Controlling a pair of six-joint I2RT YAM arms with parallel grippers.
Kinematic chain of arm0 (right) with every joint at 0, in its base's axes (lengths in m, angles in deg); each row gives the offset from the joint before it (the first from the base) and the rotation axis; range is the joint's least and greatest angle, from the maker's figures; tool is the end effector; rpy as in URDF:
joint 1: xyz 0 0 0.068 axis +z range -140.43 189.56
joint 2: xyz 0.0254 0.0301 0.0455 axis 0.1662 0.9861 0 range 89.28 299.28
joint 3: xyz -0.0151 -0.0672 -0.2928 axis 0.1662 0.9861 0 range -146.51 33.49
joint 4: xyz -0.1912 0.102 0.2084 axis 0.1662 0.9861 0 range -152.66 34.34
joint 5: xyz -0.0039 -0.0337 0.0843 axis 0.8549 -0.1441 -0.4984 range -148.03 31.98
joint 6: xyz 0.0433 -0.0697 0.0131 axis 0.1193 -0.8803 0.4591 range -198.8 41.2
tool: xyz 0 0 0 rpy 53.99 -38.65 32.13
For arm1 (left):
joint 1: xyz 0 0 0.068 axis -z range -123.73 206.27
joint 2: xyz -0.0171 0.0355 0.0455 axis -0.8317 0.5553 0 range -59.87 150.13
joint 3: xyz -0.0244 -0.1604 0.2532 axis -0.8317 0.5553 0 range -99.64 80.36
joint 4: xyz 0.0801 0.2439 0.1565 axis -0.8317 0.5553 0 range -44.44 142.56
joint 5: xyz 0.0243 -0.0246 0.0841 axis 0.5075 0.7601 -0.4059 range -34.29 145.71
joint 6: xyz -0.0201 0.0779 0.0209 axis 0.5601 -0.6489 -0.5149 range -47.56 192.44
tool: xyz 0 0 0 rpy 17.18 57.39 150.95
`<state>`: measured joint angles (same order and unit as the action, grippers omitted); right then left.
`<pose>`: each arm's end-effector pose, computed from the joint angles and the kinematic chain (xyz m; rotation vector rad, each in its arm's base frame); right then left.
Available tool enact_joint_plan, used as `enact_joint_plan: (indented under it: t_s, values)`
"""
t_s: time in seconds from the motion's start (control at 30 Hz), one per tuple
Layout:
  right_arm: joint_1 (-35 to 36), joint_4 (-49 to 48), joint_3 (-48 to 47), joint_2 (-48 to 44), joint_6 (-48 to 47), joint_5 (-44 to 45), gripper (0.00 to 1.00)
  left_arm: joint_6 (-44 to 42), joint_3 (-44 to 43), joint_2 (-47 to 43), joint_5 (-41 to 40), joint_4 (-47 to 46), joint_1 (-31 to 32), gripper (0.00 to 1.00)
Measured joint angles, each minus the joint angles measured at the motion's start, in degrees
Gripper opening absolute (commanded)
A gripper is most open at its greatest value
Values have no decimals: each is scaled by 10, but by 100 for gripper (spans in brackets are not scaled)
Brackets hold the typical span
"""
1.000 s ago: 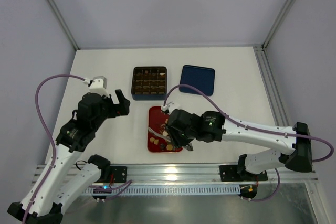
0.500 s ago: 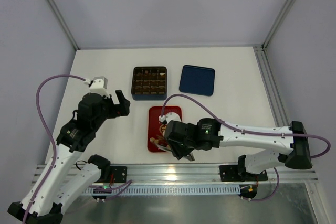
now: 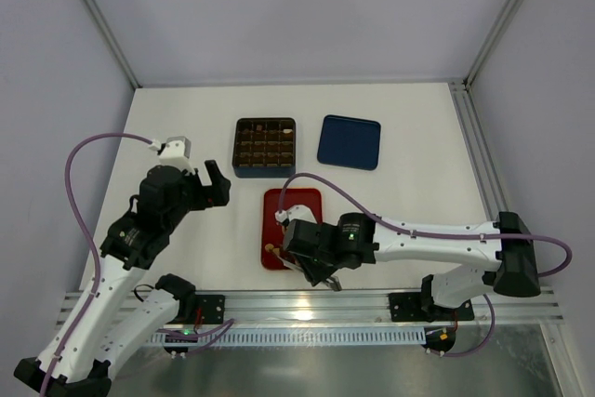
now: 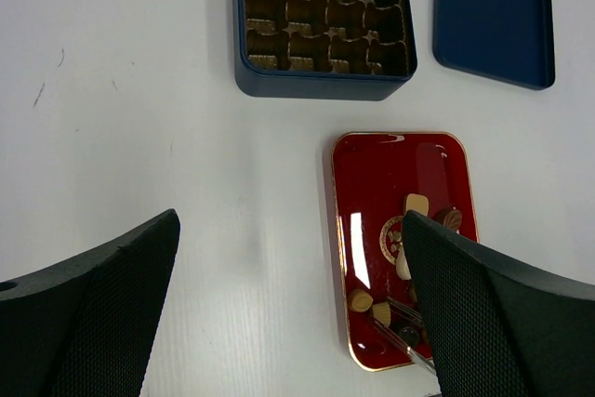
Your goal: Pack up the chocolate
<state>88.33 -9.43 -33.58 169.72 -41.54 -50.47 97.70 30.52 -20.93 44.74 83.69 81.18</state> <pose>0.0720 0.3139 0.2605 -0.9525 2.6213 0.3923 0.1795 -0.0680 0.3441 -0.1264 2.0510 -0.3523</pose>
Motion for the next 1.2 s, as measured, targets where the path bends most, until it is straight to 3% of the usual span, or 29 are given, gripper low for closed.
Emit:
enact_joint_plan:
  t_s: [1.2]
  values:
    - [-34, 26, -24, -2, -14, 38, 27, 0, 3, -9, -5, 0, 0, 100]
